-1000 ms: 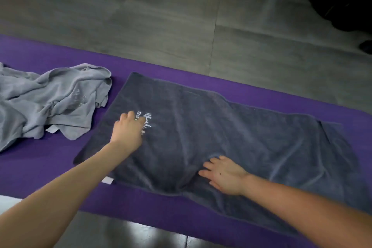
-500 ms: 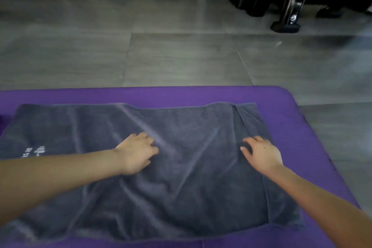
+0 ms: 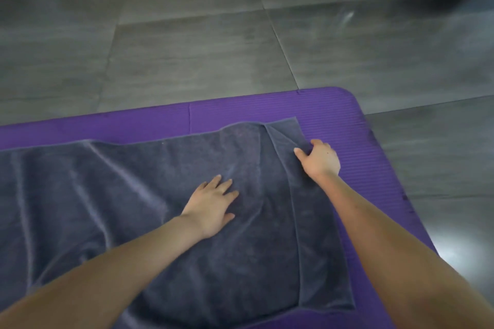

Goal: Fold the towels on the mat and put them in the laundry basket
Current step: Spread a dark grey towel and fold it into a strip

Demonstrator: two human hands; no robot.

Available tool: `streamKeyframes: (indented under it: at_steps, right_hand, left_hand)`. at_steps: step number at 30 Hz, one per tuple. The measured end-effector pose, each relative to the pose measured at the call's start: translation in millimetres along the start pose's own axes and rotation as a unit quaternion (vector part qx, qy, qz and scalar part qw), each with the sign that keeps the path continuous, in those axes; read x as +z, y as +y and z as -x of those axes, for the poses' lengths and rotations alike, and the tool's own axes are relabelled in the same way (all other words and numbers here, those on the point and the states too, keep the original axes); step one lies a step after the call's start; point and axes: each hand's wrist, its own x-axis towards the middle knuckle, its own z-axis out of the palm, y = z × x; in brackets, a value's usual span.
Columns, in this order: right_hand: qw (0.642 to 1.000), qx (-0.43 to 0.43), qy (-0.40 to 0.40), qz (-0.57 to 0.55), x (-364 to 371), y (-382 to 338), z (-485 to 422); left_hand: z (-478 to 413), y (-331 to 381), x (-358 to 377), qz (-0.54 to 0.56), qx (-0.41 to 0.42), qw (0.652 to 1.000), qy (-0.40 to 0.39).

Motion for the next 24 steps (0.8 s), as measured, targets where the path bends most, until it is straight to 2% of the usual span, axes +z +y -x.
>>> streamKeyframes:
  at_steps: [3,12,17,21,24]
  right_hand:
    - [1.0,0.0,0.005,-0.013,10.5,-3.9,-14.1]
    - [0.987,-0.026,0.156,0.004,-15.4,13.3,-60.1]
    - [0.993,0.004,0.118,-0.006,-17.7,24.3,-51.8]
    - [0.995,0.022,0.098,0.003,-15.4,62.1,19.4]
    - [0.998,0.014,0.051,0.041,-12.1,90.6,86.7]
  left_hand:
    - [-6.9,3.2,9.8,0.033,-0.023,0.999,-0.02]
    - [-31.3,-0.6,11.4,0.051,0.009,0.998,-0.026]
    - [-51.7,12.0,-0.2,0.068,-0.014,0.997,-0.019]
    - [-32.6,16.8,7.7,0.06,-0.029,0.998,0.019]
    - [-10.1,27.7,15.0,0.038,0.013,0.998,0.038]
